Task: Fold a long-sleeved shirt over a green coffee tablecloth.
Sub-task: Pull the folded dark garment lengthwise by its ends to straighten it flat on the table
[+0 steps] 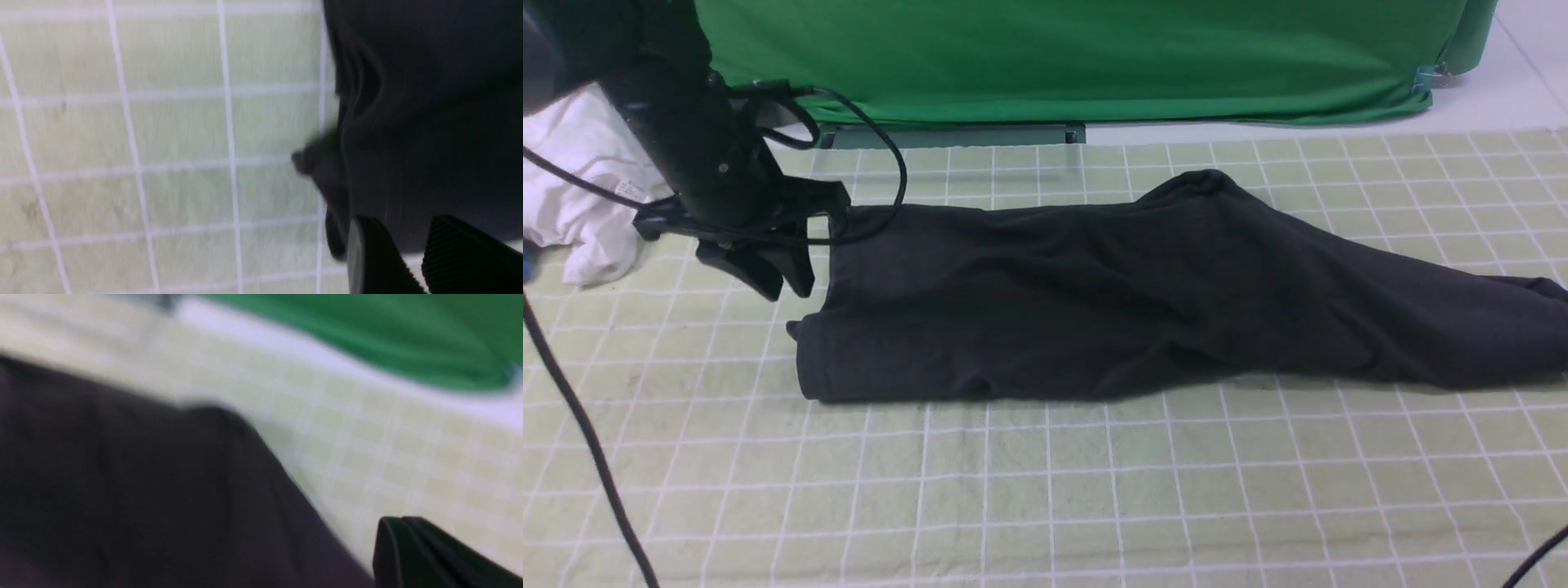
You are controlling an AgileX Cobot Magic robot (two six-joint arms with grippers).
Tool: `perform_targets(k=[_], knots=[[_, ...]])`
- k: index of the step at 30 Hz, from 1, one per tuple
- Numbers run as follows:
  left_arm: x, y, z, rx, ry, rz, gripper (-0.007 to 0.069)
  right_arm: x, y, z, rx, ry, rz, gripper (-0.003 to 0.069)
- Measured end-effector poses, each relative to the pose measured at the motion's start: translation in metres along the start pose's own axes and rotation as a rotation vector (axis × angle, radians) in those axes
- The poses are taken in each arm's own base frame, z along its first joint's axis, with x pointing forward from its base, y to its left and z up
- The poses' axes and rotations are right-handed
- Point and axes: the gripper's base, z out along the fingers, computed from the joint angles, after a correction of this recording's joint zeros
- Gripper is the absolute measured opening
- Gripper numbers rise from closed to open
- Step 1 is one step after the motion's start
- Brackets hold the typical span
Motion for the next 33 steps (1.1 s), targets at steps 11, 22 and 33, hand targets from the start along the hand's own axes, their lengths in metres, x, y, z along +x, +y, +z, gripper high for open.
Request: perform_targets(k=[11,22,33], knots=[[0.004,-0.006,-0.018,0.044,-0.099,-0.013,0.0216,0.143,-0.081,0.037,0.138,0.282,0.285,0.0074],[0.002,-0.007,-0.018,0.049,-0.114,0.01,0.0256,0.193,-0.12,0.129,-0.066,0.381,0.451,0.0358],[0.0,-0.01,-0.018,0.092,-0.137,-0.006,0.0258,0.192,-0.132,0.144,-0.099,0.371,0.402,0.0045]])
